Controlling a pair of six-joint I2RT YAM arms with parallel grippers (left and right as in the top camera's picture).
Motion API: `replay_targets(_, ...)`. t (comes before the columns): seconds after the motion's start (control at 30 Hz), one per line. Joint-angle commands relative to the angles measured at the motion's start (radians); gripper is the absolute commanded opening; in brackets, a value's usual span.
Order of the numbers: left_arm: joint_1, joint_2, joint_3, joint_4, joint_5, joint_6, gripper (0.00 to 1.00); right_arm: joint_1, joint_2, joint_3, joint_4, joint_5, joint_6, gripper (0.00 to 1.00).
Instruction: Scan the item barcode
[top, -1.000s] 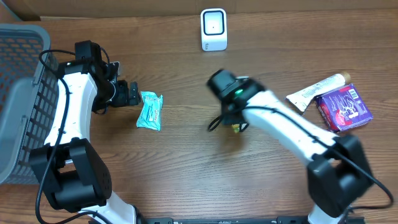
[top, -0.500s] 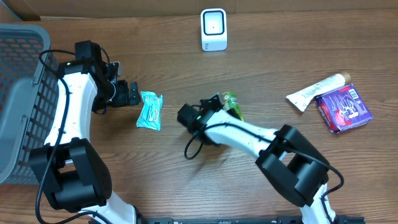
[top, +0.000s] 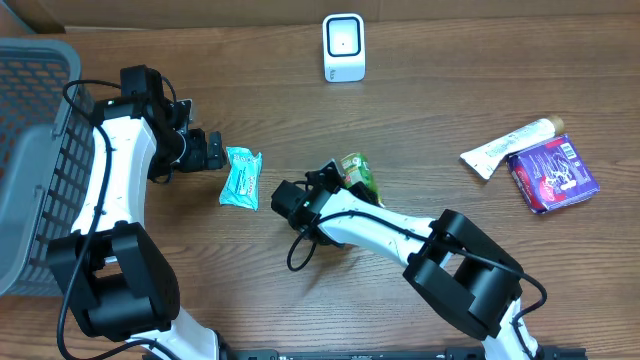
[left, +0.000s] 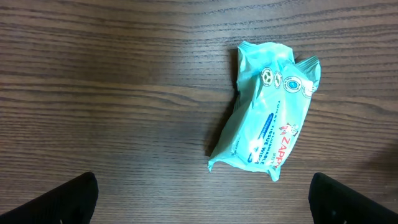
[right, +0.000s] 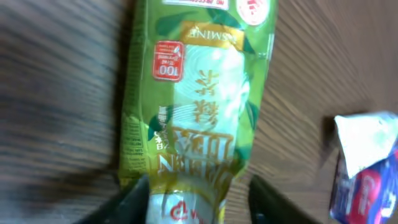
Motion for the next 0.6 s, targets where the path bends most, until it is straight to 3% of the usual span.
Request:
replay_targets(0.0, -0.007, -0.019, -0.004, 0.001, 0.000, 0.019, 1.00, 0.017, 0.010, 0.037, 0.021, -0.140, -0.002, 0.59)
replay_targets(0.27, -0.007, -0.019, -0.003, 0.001, 0.000, 0.019, 0.99, -0.073, -0.016, 0.126, -0.019, -0.311, 0.055, 0.62)
replay_targets(0.57, -0.007, -0.019, -0.003, 0.001, 0.000, 0.019, 0.99, -0.338, -0.056, 0.139, -0.040, -0.813, 0.050, 0.66)
